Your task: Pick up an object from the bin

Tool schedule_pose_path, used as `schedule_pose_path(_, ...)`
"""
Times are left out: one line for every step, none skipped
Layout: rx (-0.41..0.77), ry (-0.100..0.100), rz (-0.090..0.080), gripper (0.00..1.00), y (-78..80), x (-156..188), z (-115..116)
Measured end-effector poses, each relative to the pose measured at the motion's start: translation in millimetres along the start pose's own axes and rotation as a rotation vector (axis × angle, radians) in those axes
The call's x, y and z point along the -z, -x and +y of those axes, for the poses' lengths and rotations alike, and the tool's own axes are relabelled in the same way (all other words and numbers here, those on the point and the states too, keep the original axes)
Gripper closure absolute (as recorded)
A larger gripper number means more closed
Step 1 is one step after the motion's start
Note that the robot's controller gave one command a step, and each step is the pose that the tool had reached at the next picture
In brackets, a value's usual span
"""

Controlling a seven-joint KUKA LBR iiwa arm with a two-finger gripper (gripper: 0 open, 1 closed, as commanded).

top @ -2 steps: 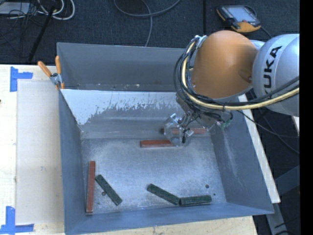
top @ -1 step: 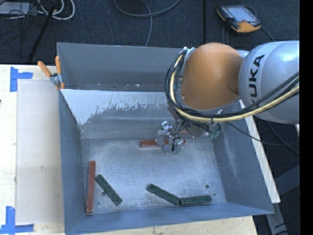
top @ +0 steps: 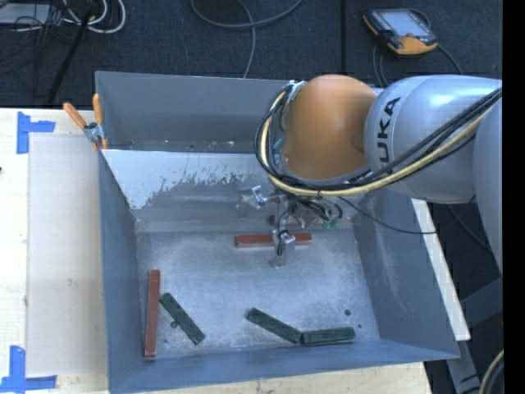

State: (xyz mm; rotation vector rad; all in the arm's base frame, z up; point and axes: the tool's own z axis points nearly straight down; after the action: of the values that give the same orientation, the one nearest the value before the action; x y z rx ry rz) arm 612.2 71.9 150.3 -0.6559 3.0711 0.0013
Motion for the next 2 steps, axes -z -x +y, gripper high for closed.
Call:
schedule_pose_path(-0.001, 0.0, 0.0, 0.0, 0.0, 0, 0)
schedule_pose_path(0.013, -0.002, -0.005, 0.0, -2.3, -54, -17)
